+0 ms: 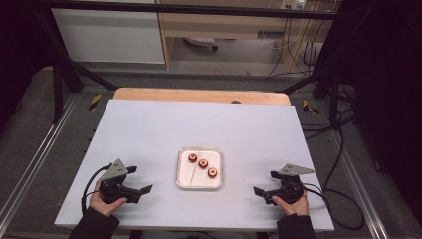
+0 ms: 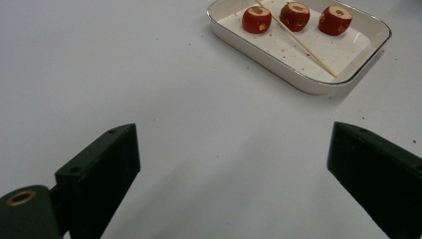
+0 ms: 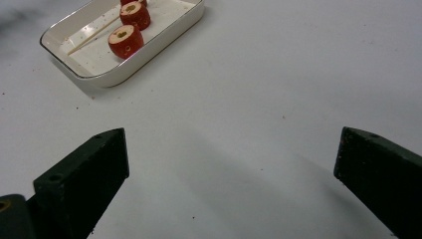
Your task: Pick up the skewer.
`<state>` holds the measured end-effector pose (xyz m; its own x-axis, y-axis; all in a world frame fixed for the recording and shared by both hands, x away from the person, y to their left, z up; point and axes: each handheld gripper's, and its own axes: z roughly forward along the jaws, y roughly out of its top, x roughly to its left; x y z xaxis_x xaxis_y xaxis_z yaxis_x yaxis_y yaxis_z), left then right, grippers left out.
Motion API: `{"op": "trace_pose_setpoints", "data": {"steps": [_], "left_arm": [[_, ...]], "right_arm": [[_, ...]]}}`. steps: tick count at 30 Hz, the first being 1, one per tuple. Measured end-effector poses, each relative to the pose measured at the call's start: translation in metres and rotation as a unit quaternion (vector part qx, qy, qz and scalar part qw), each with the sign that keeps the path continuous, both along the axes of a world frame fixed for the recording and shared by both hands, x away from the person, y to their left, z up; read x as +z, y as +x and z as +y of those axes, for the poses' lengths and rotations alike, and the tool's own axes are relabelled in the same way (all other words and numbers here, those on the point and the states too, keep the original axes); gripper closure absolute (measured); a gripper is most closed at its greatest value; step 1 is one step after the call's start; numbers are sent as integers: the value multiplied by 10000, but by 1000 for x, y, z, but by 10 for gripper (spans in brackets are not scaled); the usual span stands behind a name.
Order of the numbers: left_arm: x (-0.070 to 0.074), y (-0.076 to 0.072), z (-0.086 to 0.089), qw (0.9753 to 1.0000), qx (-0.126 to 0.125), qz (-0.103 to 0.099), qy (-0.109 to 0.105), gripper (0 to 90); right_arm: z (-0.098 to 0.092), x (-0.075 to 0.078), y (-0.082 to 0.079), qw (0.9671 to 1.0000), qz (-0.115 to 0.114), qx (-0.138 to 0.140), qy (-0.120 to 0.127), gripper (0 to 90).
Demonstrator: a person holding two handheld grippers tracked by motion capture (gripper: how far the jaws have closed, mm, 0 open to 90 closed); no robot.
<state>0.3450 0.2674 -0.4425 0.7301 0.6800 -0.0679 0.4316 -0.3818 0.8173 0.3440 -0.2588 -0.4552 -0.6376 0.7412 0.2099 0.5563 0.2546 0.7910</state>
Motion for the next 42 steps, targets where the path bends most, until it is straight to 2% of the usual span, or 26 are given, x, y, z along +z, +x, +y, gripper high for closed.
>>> {"op": "trace_pose_setpoints", "data": {"steps": [5, 16, 19, 24, 28, 33, 38, 42], "left_arm": [[0, -1, -7, 9999, -16, 24, 107, 65], [6, -1, -23, 9999, 50, 48, 98, 71], [8, 1, -28, 9998, 99, 97, 163, 75], [13, 3, -38, 9997, 118, 56, 222, 83], [18, 4, -49, 9996, 94, 35, 245, 86], [23, 6, -68, 9992, 93, -26, 386, 91], [28, 9, -87, 9991, 112, -52, 400, 117], [28, 13, -101, 9991, 161, 0, 385, 132]], "right_arm": [[1, 0, 0, 10000, 3, -35, 35, 14], [1, -1, 1, 10000, -21, -40, -22, 14], [1, -1, 1, 10000, -7, -49, -32, 13], [1, 0, 1, 10000, -30, -55, -38, 13], [1, 0, 1, 10000, -31, -61, -41, 13], [1, 0, 0, 10000, -29, -66, -11, 13], [1, 0, 0, 10000, -13, -57, -47, 13], [1, -1, 0, 10000, -24, -72, -46, 13]]}}
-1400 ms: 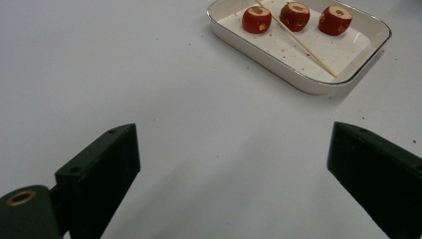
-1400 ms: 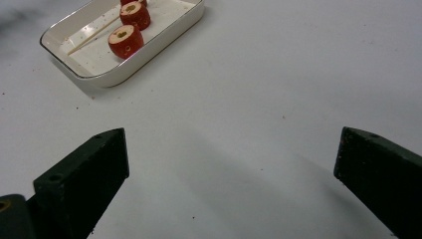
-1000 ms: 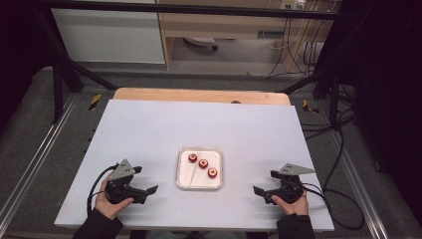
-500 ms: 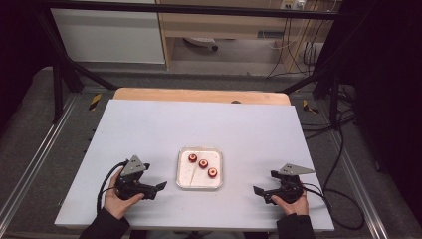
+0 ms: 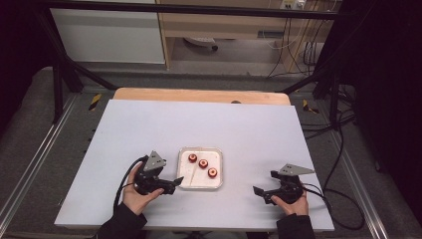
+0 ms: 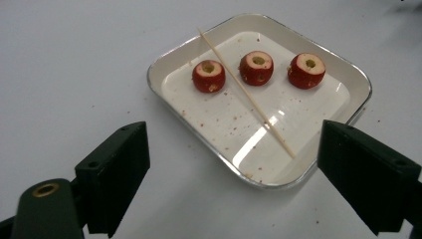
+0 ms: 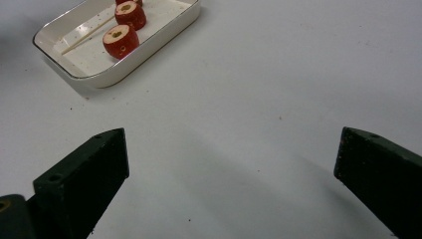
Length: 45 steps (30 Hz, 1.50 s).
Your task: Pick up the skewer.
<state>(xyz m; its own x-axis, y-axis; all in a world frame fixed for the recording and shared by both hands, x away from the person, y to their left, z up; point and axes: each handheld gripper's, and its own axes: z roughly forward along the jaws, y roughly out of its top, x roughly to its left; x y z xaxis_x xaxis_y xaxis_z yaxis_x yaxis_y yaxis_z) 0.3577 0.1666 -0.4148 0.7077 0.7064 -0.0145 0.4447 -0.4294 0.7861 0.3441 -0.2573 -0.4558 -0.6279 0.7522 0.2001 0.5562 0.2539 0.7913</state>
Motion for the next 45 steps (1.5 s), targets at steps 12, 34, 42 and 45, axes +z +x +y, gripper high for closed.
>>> {"op": "trace_pose_setpoints", "data": {"steps": [12, 34, 42, 45], "left_arm": [[-7, 13, -37, 9989, 419, 204, 36, 282], [-29, 18, -65, 9956, 859, 343, 162, 684], [-32, 16, -70, 9950, 911, 395, 103, 771], [-34, 16, -70, 9945, 952, 422, 133, 792]], "right_arm": [[0, 0, 0, 10000, -1, 16, -16, 13], [1, -1, 0, 10000, -14, 24, -17, 13], [0, 0, 0, 10000, -16, 16, 3, 13], [0, 0, 0, 10000, -24, 19, -3, 14]]}}
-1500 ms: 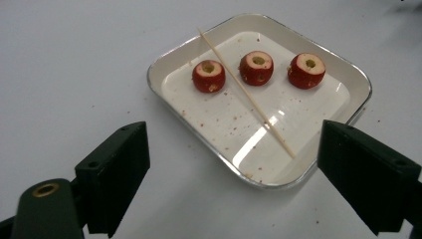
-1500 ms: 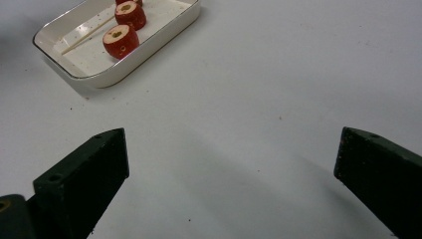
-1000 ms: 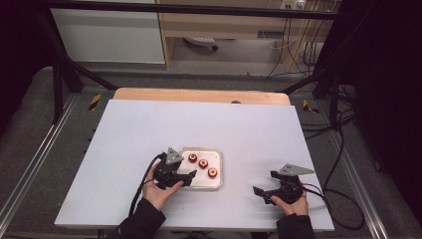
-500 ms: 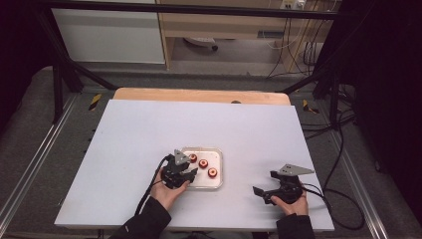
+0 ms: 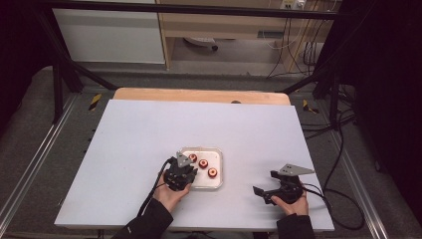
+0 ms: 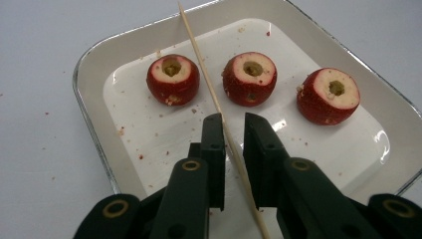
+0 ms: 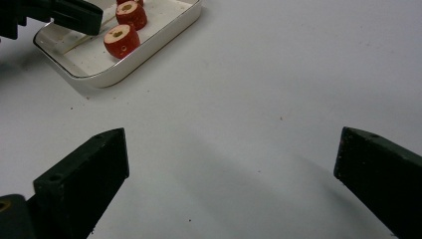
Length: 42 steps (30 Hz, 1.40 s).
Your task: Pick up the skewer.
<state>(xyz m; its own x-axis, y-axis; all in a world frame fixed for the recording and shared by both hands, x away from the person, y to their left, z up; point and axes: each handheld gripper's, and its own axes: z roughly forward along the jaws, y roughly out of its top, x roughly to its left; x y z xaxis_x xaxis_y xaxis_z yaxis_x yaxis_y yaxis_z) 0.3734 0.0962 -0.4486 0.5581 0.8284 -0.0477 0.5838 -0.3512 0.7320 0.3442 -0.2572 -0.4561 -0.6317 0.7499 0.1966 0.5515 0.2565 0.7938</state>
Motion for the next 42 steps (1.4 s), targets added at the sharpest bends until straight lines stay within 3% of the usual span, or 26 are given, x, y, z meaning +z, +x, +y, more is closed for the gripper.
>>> {"op": "trace_pose_setpoints", "data": {"steps": [13, 25, 30, 32, 42], "left_arm": [[-2, -1, 0, 9997, 243, -34, -36, 874], [2, -2, 8, 9995, 182, -145, -192, 884], [7, -3, 16, 9992, 64, -183, -351, 884], [9, -3, 19, 9993, -4, -219, -313, 884], [16, -6, 30, 9969, -624, -341, -340, 884]], "right_arm": [[0, 0, 0, 10000, -3, 9, 9, 14], [0, 0, 0, 10000, -3, 16, 5, 14], [0, 0, -1, 10000, -4, 12, 7, 15], [1, 0, -1, 10000, -16, 22, -3, 14], [5, 3, -1, 9999, -89, 123, -68, 5]]}}
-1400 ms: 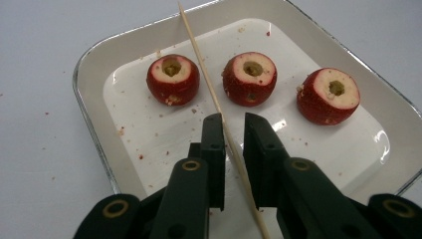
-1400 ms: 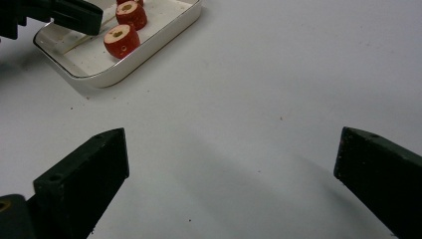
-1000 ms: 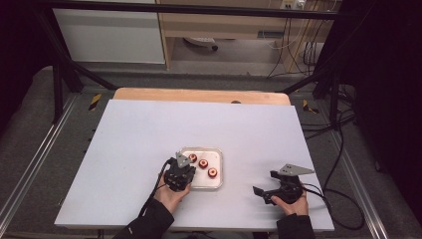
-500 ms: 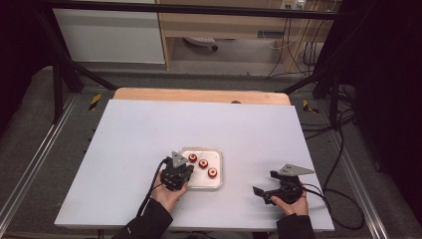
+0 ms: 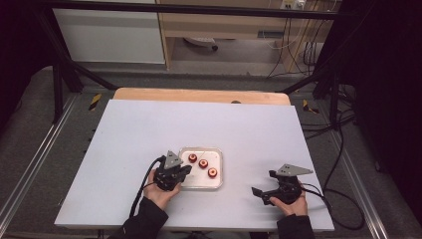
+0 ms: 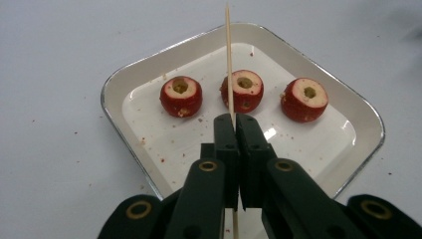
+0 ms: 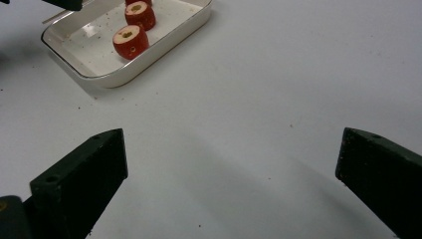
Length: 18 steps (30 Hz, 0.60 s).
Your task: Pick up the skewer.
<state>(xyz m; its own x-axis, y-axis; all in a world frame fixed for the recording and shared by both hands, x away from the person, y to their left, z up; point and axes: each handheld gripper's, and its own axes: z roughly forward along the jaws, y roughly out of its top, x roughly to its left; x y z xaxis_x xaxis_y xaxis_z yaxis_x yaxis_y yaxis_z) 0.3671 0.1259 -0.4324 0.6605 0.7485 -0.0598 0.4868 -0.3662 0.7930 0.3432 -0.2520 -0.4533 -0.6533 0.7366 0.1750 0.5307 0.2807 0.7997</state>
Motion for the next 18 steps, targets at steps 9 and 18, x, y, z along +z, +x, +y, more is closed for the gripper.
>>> {"op": "trace_pose_setpoints", "data": {"steps": [9, 18], "left_arm": [[5, -3, 2, 9990, -427, -62, -87, 884], [15, -5, 2, 9963, -841, -153, -113, 884]], "right_arm": [[9, 5, -1, 9998, -137, 62, -109, 4], [27, 7, -2, 9983, -257, 235, -471, 6]]}}
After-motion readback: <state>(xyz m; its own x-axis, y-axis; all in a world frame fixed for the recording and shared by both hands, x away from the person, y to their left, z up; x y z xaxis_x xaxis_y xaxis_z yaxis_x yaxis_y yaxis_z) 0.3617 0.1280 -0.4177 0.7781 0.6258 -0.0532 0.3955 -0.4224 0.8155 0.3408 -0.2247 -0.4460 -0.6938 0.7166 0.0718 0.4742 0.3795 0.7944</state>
